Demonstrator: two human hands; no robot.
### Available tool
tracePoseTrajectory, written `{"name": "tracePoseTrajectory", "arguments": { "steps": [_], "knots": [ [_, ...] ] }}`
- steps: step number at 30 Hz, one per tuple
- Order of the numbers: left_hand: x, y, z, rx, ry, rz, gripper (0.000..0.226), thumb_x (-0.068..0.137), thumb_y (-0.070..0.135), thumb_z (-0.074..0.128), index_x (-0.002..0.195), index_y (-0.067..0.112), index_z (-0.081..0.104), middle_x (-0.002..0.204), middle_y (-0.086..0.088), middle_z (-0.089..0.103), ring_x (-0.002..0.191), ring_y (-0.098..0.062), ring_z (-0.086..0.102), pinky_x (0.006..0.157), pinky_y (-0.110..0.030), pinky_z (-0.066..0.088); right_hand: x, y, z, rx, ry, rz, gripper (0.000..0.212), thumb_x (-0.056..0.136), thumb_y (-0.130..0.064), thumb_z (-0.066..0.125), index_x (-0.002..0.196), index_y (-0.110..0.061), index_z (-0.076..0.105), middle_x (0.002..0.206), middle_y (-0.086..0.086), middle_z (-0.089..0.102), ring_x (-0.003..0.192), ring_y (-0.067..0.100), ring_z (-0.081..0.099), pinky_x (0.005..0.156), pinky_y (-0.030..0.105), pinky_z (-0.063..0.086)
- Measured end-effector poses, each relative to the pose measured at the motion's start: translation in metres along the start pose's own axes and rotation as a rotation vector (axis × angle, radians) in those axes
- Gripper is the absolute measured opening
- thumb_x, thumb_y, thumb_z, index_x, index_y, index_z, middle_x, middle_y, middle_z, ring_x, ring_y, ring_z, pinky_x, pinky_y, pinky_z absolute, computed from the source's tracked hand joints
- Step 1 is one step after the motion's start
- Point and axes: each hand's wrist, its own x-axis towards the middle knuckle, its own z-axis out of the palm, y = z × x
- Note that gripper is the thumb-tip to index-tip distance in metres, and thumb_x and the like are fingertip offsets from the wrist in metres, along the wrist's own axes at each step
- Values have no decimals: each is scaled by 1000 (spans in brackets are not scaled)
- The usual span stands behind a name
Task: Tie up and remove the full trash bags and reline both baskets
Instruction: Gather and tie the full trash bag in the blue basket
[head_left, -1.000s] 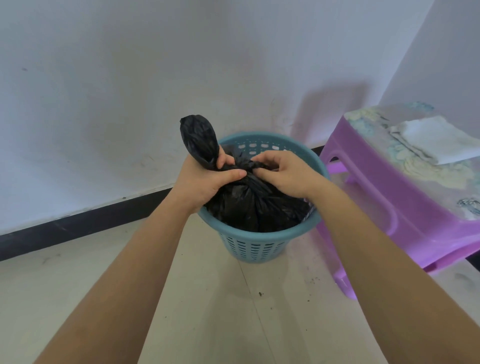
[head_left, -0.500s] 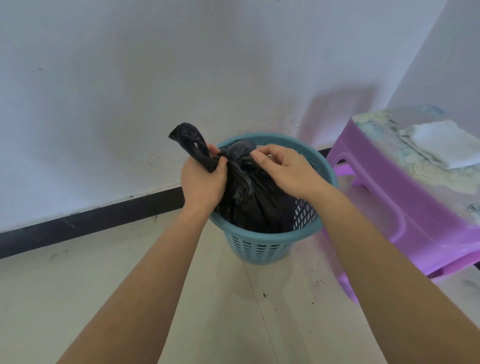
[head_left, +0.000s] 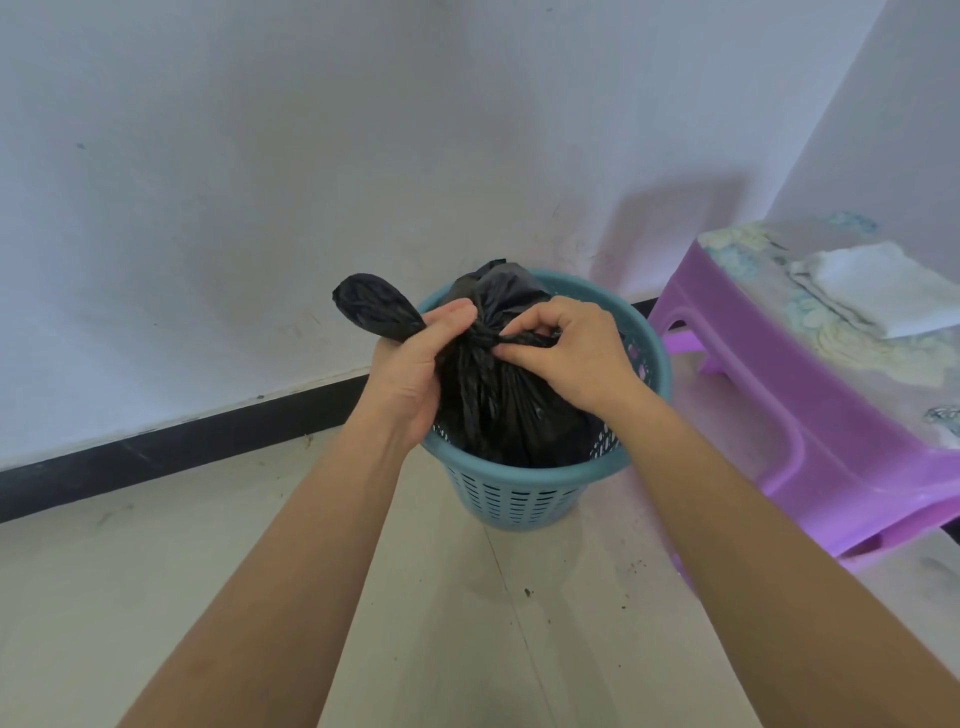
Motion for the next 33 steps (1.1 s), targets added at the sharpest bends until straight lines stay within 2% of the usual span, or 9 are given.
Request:
{"name": "tracePoseTrajectory", "arguments": {
  "steps": [7, 10, 12, 16, 20, 23, 25, 28, 33],
  "knots": [
    [-2, -7, -2, 187, 14, 158, 26, 81, -14, 67, 91, 10, 66, 97, -11, 70, 97, -27, 68, 96, -44, 53, 2, 6, -17, 57, -241, 147, 5, 79, -32, 80, 78, -35, 76, 82, -10, 74, 78, 1, 65, 80, 21, 48],
    [-2, -9, -6, 328, 48, 230, 29, 75, -6, 77, 72, 20, 65, 89, -6, 69, 97, -28, 68, 97, -50, 53, 4, 10, -21, 14, -90, 127, 8, 87, -39, 73, 79, -35, 74, 84, -13, 69, 84, 0, 64, 81, 19, 46],
    [-2, -10, -6, 385, 49, 272, 38, 74, -4, 79, 62, 25, 59, 79, 4, 65, 90, -20, 66, 97, -49, 53, 6, 9, -16, 27, 24, 72, 3, 89, -37, 70, 92, -36, 71, 93, -12, 67, 88, 0, 63, 83, 18, 46],
    [-2, -11, -3, 503, 23, 331, 44, 73, 0, 82, 53, 27, 53, 83, 6, 66, 90, -15, 66, 98, -47, 52, 7, 4, -13, -1, -179, -22, 31, 93, -31, 67, 123, -35, 67, 101, -14, 59, 96, -2, 58, 94, 17, 45],
    [-2, -10, -6, 543, 8, 354, 41, 74, -1, 80, 59, 26, 54, 91, -3, 68, 96, -19, 68, 98, -45, 52, 6, 2, -12, -70, -174, -85, 19, 92, -32, 68, 110, -35, 73, 94, -19, 61, 98, 0, 57, 90, 18, 44],
    [-5, -10, 0, 493, -29, 311, 27, 86, 0, 71, 71, 20, 61, 96, -1, 71, 100, -15, 68, 101, -41, 51, 6, -1, -14, -116, -196, -53, 13, 95, -28, 64, 96, -21, 75, 82, -11, 61, 80, 0, 59, 77, 13, 44],
    [-7, -10, 7, 447, -52, 246, 38, 98, 8, 58, 69, 30, 68, 103, -5, 73, 105, -21, 68, 101, -45, 51, 7, -2, -14, -265, -241, -96, 24, 98, -31, 57, 89, -15, 73, 77, -2, 63, 79, 14, 60, 79, 31, 50],
    [-3, -14, 11, 558, 21, 211, 42, 104, 13, 45, 75, 29, 71, 95, -6, 75, 96, -26, 71, 95, -46, 54, 6, -1, -11, -665, -307, -131, 29, 100, -43, 47, 108, -26, 69, 104, -2, 59, 107, 23, 54, 97, 43, 40],
    [12, -9, -5, 601, 280, 229, 5, 100, 9, 43, 101, 9, 47, 74, 2, 64, 79, -19, 65, 87, -42, 54, -6, 24, -19, -1067, -170, -178, 35, 102, -39, 43, 113, -12, 63, 112, 8, 61, 109, 30, 55, 94, 44, 39]
  ]
}}
